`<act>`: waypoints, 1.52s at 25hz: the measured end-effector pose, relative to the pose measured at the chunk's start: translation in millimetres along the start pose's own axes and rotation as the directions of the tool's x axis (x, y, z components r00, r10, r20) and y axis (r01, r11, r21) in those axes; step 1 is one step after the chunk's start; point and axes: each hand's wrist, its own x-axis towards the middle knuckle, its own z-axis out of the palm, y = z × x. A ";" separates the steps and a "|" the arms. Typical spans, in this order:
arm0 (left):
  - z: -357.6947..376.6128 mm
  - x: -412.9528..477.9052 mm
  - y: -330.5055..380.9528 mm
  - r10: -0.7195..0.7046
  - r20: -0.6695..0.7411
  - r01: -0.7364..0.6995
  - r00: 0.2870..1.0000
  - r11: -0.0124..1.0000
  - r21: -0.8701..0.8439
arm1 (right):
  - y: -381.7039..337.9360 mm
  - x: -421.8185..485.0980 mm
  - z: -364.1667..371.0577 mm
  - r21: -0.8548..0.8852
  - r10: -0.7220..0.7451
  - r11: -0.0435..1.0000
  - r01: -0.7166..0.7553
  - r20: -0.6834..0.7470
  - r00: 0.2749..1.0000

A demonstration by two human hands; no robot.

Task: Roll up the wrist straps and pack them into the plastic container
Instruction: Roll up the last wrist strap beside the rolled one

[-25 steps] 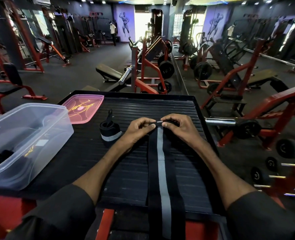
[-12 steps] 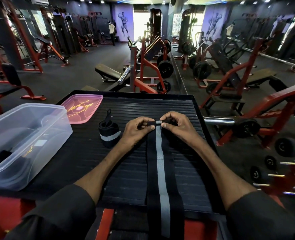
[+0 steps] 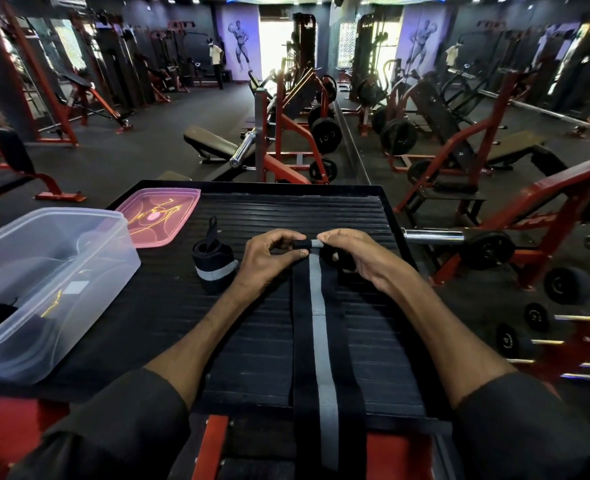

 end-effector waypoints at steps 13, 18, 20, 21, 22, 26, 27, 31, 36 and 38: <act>-5.3 -6.3 9.0 -0.289 0.342 0.355 0.894 0.923 -0.147 | -0.9 -9.7 1.7 0.012 -0.141 0.990 0.141 -0.015 0.990; -9.3 -8.8 10.2 -0.294 0.347 0.361 0.891 0.921 -0.147 | -0.2 -10.6 -1.9 -0.077 -0.152 0.985 0.151 -0.007 0.988; -9.3 -9.5 9.0 -0.290 0.346 0.355 0.892 0.925 -0.138 | -0.8 -12.3 -1.5 -0.115 -0.171 0.979 0.170 0.001 0.985; -8.4 -9.8 8.8 -0.287 0.336 0.346 0.897 0.929 -0.133 | -1.8 -14.1 -0.1 -0.128 -0.180 0.975 0.179 0.007 0.984; -7.5 -10.0 8.2 -0.285 0.316 0.338 0.905 0.933 -0.123 | -2.7 -15.3 1.1 -0.136 -0.181 0.974 0.181 0.012 0.983; -3.3 -11.4 10.2 -0.262 0.218 0.282 0.940 0.957 -0.064 | -14.4 -22.3 2.6 -0.017 -0.028 0.999 0.029 0.034 0.999; -3.0 -11.1 9.9 -0.241 0.201 0.253 0.950 0.967 -0.039 | -17.5 -23.4 2.9 0.052 0.017 0.998 -0.019 0.031 0.999; -2.1 -13.7 6.1 -0.142 0.145 0.125 0.979 0.985 0.115 | -14.5 -23.0 8.2 -0.021 0.063 0.998 -0.064 -0.042 0.997; -3.9 -22.2 11.4 -0.037 0.137 0.015 0.990 0.988 0.155 | -7.5 -37.4 11.9 -0.275 0.027 0.961 -0.016 0.036 0.999; -8.0 -25.6 17.3 -0.118 0.217 0.106 0.969 0.992 0.069 | -7.7 -44.8 11.2 -0.238 -0.059 0.969 0.064 0.027 0.998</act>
